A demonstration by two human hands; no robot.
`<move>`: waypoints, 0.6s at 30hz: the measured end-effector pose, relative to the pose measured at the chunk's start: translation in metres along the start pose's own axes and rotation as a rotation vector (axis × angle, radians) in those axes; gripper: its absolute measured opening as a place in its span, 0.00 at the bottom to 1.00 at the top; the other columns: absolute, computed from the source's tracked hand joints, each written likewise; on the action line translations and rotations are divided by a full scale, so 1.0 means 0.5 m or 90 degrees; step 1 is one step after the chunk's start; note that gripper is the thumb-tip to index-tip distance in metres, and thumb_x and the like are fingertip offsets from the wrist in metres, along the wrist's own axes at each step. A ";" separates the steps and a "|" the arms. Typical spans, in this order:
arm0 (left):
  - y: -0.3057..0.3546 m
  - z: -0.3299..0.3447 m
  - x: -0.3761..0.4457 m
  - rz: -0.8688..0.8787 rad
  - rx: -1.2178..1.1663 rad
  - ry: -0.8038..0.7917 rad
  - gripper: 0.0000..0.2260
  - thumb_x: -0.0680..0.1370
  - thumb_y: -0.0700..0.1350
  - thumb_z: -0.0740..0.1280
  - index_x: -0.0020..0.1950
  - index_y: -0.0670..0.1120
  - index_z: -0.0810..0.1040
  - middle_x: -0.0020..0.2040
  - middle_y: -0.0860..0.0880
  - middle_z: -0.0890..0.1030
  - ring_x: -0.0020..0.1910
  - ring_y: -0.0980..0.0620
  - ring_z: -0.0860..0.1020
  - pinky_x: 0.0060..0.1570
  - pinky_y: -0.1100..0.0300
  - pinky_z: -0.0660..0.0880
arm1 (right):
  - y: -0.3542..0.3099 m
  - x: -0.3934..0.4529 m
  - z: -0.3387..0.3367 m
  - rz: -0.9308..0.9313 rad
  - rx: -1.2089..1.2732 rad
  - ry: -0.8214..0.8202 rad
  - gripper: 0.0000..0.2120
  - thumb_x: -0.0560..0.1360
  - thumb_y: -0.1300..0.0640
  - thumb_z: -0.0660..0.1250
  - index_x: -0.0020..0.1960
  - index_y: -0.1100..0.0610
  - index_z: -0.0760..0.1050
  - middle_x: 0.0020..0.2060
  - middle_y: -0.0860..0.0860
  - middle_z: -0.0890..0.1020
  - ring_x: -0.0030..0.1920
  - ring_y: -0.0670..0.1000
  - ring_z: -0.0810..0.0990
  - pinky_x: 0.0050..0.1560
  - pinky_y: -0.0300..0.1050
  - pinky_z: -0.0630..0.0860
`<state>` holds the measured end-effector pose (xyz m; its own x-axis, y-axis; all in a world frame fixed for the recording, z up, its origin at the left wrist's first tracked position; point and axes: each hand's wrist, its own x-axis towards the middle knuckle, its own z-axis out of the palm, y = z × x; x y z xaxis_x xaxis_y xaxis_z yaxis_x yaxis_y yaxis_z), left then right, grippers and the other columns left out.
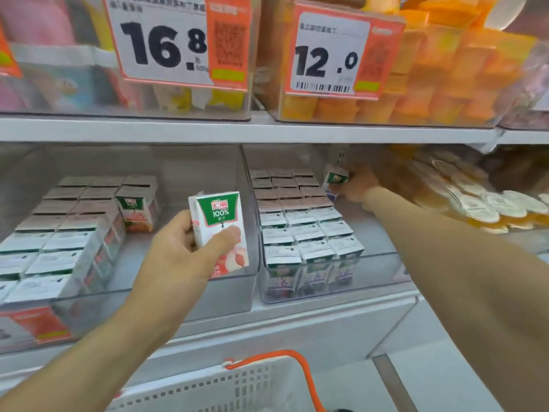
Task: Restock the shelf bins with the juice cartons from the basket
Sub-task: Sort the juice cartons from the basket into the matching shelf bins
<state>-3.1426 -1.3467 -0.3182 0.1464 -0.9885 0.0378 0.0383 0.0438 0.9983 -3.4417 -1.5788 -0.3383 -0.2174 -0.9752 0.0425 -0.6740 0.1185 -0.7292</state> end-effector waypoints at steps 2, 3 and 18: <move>-0.001 -0.003 0.004 -0.001 -0.005 0.000 0.10 0.75 0.39 0.71 0.54 0.50 0.80 0.47 0.50 0.87 0.46 0.47 0.86 0.54 0.46 0.79 | 0.006 0.020 0.019 -0.001 0.006 -0.013 0.24 0.71 0.57 0.77 0.64 0.58 0.75 0.58 0.54 0.82 0.56 0.56 0.81 0.53 0.45 0.77; -0.002 -0.004 0.006 -0.003 -0.005 -0.001 0.10 0.74 0.39 0.71 0.54 0.50 0.80 0.47 0.50 0.87 0.46 0.47 0.86 0.54 0.46 0.79 | 0.008 0.029 0.026 0.016 0.037 -0.011 0.25 0.70 0.58 0.78 0.63 0.58 0.74 0.58 0.57 0.81 0.55 0.59 0.82 0.53 0.49 0.80; 0.013 -0.011 -0.017 0.007 -0.032 -0.017 0.10 0.75 0.39 0.72 0.55 0.49 0.80 0.48 0.50 0.87 0.47 0.46 0.85 0.52 0.49 0.80 | -0.036 -0.145 -0.072 -0.060 0.077 0.014 0.07 0.77 0.66 0.66 0.51 0.61 0.81 0.40 0.54 0.83 0.38 0.53 0.81 0.45 0.52 0.80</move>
<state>-3.1381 -1.3373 -0.3122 0.1201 -0.9915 0.0504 0.0870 0.0611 0.9943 -3.4392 -1.5036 -0.3038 -0.1735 -0.9764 0.1283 -0.6018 0.0020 -0.7987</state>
